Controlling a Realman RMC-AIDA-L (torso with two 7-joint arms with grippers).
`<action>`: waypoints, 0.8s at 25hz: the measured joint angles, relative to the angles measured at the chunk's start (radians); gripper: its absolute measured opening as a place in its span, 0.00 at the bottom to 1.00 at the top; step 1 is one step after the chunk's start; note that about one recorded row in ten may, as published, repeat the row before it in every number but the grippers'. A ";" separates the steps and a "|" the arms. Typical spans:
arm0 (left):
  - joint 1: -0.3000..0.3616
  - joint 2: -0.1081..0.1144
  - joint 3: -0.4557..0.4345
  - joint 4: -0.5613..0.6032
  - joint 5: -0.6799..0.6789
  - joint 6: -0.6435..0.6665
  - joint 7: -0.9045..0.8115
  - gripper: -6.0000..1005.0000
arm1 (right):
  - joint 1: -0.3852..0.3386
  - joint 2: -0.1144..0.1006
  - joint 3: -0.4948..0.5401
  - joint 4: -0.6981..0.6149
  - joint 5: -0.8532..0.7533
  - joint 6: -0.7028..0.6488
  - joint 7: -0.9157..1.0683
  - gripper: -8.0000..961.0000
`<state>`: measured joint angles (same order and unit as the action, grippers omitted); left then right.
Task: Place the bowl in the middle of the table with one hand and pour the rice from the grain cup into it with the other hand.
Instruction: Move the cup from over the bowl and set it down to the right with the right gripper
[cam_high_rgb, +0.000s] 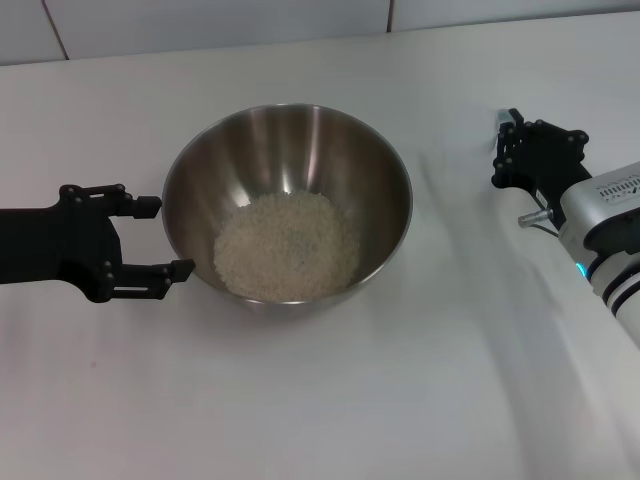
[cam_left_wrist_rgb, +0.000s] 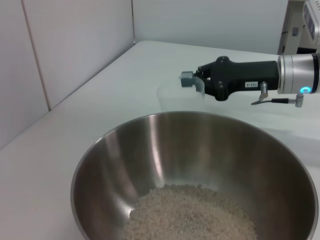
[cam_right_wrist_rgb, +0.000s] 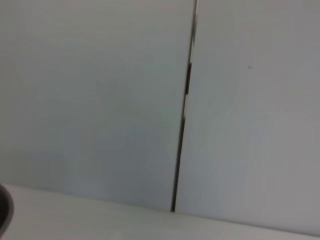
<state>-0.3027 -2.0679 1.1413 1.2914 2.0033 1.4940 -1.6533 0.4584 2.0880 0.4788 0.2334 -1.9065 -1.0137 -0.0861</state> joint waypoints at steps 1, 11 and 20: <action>0.000 0.000 0.000 0.000 0.000 0.000 0.000 0.82 | -0.001 0.000 0.000 0.000 0.000 0.012 0.000 0.11; -0.002 0.002 0.001 0.000 0.000 0.000 -0.001 0.82 | -0.035 0.000 -0.001 0.029 0.000 0.031 0.001 0.19; 0.002 0.002 0.002 0.000 0.000 0.000 -0.001 0.82 | -0.143 -0.005 -0.037 0.089 0.000 -0.061 0.002 0.54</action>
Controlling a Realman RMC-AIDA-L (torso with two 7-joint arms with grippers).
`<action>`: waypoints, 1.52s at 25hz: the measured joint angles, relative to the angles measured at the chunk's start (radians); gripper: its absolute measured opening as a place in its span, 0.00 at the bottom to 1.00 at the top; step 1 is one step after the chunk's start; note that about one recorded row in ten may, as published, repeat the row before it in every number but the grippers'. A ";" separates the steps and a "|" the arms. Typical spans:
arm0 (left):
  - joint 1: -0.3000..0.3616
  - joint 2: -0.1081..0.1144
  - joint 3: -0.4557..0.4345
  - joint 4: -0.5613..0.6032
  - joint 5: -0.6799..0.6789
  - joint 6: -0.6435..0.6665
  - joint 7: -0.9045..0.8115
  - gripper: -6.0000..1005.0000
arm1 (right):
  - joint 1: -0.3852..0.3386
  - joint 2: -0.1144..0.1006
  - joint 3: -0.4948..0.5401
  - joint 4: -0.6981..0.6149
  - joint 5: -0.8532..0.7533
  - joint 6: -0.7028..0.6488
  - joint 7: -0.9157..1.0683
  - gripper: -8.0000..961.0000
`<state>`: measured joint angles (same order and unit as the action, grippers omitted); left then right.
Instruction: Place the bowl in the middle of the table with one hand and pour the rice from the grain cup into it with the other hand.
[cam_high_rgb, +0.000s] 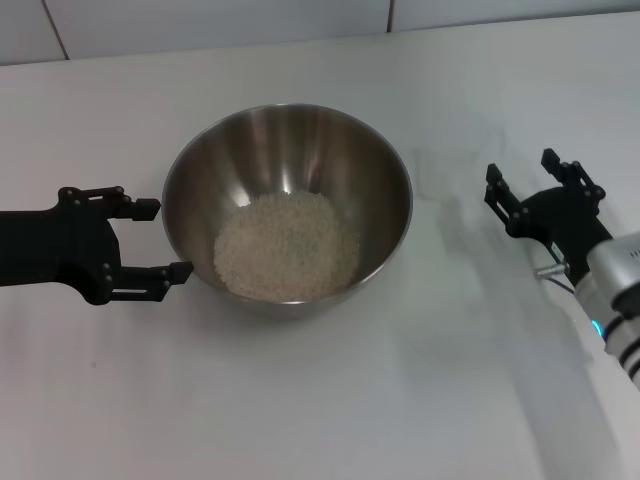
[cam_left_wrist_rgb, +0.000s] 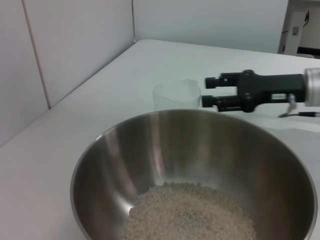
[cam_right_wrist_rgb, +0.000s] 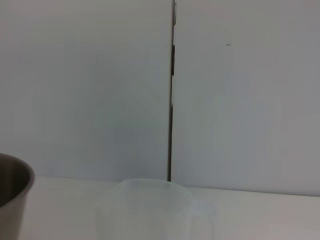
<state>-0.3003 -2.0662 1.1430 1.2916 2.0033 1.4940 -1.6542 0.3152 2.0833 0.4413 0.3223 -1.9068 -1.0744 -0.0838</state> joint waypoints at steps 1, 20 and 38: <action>0.002 -0.001 0.000 0.000 0.000 0.000 0.001 0.82 | -0.013 -0.001 -0.014 0.002 0.000 -0.019 0.002 0.59; 0.004 -0.002 0.002 0.000 0.000 0.002 0.003 0.82 | -0.025 -0.008 -0.257 -0.595 -0.135 -0.812 0.774 0.87; -0.005 -0.001 0.021 0.002 0.000 0.000 0.004 0.82 | 0.138 0.000 -0.928 -1.273 -0.159 -0.704 1.382 0.87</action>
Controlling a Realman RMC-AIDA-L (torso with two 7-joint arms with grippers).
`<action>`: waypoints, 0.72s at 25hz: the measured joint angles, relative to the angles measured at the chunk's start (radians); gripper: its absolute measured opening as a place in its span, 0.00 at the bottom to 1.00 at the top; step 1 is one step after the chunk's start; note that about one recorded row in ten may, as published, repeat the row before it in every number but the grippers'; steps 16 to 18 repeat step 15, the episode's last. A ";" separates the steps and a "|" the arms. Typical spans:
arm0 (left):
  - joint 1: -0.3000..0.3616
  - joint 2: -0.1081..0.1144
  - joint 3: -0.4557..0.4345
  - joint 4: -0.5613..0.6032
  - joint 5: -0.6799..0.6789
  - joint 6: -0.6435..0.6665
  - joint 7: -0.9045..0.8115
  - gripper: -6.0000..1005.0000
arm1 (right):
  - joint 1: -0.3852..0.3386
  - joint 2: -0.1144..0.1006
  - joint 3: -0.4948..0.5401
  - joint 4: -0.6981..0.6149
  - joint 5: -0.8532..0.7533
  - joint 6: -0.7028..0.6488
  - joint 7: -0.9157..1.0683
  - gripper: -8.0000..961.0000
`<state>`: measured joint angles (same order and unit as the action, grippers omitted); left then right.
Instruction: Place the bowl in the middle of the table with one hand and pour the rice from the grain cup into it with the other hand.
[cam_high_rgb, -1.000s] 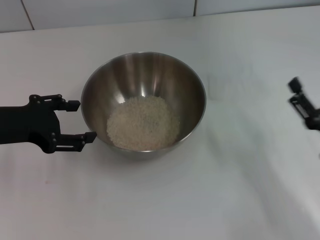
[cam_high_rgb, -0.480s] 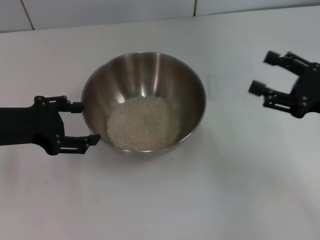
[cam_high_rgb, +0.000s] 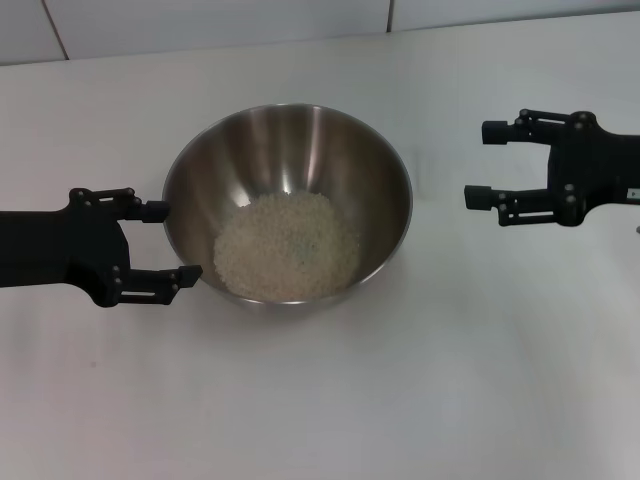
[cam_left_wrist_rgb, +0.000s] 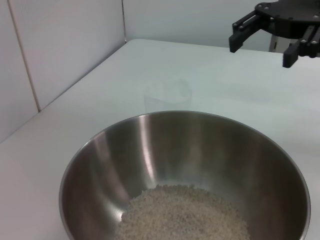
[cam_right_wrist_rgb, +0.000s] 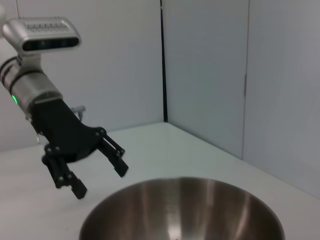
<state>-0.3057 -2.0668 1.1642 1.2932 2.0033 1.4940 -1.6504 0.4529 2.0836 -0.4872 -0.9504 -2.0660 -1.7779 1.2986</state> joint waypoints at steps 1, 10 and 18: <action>0.000 0.000 0.000 0.000 0.000 0.000 0.000 0.82 | 0.000 0.000 0.000 0.000 0.000 0.000 0.000 0.87; -0.002 0.001 0.000 0.000 0.000 -0.001 0.000 0.82 | 0.005 0.000 -0.145 -0.083 -0.038 0.070 0.106 0.87; -0.001 0.001 0.000 0.003 0.000 -0.001 -0.001 0.82 | 0.001 0.000 -0.186 -0.085 -0.040 0.099 0.112 0.87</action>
